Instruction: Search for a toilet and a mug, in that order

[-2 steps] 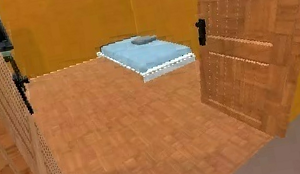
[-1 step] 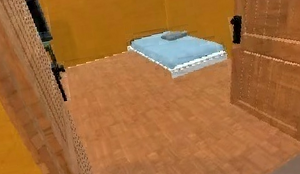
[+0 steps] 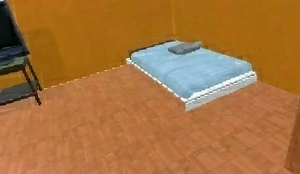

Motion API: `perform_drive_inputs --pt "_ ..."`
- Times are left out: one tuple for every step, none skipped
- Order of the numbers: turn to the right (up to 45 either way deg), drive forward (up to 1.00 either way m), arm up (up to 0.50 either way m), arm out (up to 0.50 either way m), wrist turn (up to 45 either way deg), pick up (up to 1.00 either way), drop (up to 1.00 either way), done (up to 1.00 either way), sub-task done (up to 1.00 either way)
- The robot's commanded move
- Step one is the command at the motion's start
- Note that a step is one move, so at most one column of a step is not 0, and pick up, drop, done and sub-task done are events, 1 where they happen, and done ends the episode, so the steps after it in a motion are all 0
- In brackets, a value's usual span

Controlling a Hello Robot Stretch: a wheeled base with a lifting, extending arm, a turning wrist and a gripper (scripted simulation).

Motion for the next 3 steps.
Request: perform_drive_inputs --pt "-6.0 0.0 0.0 0.0 0.0 0.0 0.0 0.0 0.0" --pt "0.0 0.45 0.0 0.0 0.0 0.0 0.0 0.0 0.0" --pt "-15.0 0.0 0.0 0.0 0.0 0.0 0.0 0.0 0.0"
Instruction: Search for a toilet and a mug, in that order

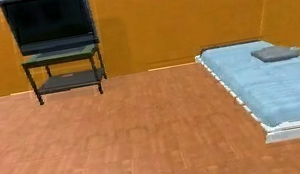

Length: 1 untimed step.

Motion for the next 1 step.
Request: perform_drive_inputs --pt "0.0 0.4 0.0 0.0 0.0 0.0 0.0 0.0 0.0"
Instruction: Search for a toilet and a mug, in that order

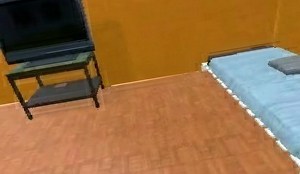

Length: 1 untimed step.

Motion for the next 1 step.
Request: perform_drive_inputs --pt "-45.0 0.0 0.0 0.0 0.0 0.0 0.0 0.0 0.0"
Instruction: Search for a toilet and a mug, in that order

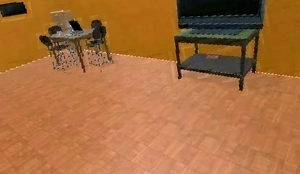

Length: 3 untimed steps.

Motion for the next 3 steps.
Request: perform_drive_inputs --pt "0.0 0.4 0.0 0.0 0.0 0.0 0.0 0.0 0.0" --pt "-33.0 0.0 0.0 0.0 0.0 0.0 0.0 0.0 0.0" --pt "0.0 1.0 0.0 0.0 0.0 0.0 0.0 0.0 0.0"
